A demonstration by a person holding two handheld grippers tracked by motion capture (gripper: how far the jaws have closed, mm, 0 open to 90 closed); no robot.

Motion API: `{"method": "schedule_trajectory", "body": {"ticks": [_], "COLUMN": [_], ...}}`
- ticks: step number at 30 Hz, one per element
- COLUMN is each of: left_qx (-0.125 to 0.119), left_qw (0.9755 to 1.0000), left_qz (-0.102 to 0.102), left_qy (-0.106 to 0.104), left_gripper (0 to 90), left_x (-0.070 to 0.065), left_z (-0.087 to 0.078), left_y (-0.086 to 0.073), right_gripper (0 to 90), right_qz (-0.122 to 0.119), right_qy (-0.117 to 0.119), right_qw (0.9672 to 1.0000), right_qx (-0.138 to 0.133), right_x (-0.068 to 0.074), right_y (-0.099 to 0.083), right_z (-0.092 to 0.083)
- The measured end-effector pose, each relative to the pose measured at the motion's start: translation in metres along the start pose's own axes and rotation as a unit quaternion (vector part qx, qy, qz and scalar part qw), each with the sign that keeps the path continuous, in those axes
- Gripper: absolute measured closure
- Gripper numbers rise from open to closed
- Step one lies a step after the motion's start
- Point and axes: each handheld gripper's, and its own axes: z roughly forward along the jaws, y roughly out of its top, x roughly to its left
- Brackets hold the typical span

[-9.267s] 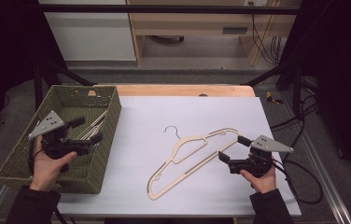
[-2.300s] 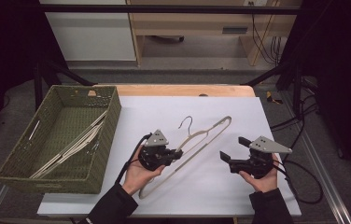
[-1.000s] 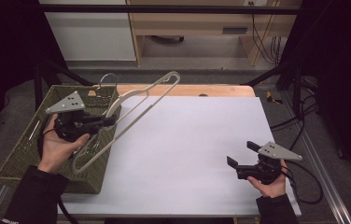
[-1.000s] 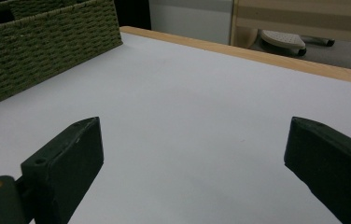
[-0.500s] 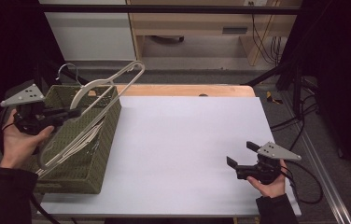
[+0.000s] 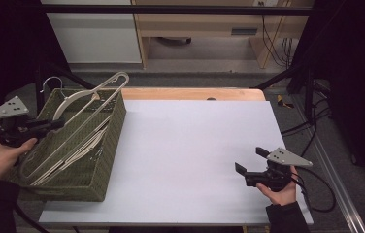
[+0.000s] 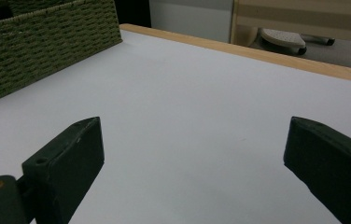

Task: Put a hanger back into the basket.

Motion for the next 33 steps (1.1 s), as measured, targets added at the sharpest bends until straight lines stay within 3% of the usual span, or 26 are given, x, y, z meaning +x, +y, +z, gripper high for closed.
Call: {"method": "schedule_trajectory", "body": {"ticks": [11, 13, 21, 27, 29, 30, 32, 33], "left_qx": [0.028, 0.022, 0.047, 0.046, 0.063, 0.084, 0.09, 0.107], "left_qw": [0.9992, 0.9992, 0.9977, 0.9971, 0.9958, 0.9935, 0.993, 0.9906], "left_qz": [0.002, 0.003, 0.023, 0.035, 0.047, 0.061, 0.059, 0.068], "left_qy": [0.03, 0.032, 0.043, 0.049, 0.048, 0.047, 0.049, 0.051], "left_gripper": [85.1, 84.9, 84.5, 84.2, 84.2, 84.1, 84.1, 84.2], "left_x": [0.02, 0.022, 0.021, 0.022, 0.021, 0.023, 0.022, 0.023], "left_z": [-0.001, -0.002, 0.012, 0.016, 0.02, 0.02, 0.027, 0.03], "left_y": [-0.026, -0.029, -0.03, -0.033, -0.032, -0.032, -0.034, -0.036], "right_gripper": [5.6, 5.6, 5.7, 5.7, 5.8, 5.8, 5.8, 5.8], "right_qz": [-0.007, -0.009, -0.007, -0.009, -0.007, -0.007, -0.01, -0.009], "right_qy": [0.001, 0.001, 0.002, 0.003, 0.002, 0.002, 0.003, 0.004], "right_qw": [1.0, 1.0, 1.0, 1.0, 1.0, 1.0, 0.9999, 0.9999], "right_qx": [0.002, 0.002, 0.003, 0.003, 0.005, 0.005, 0.004, 0.006], "right_x": [0.0, 0.0, 0.001, 0.001, 0.001, 0.001, 0.001, 0.002], "right_y": [0.0, -0.001, -0.001, -0.001, -0.001, -0.001, -0.001, -0.001], "right_z": [0.001, 0.001, 0.001, 0.002, 0.002, 0.002, 0.003, 0.003]}}
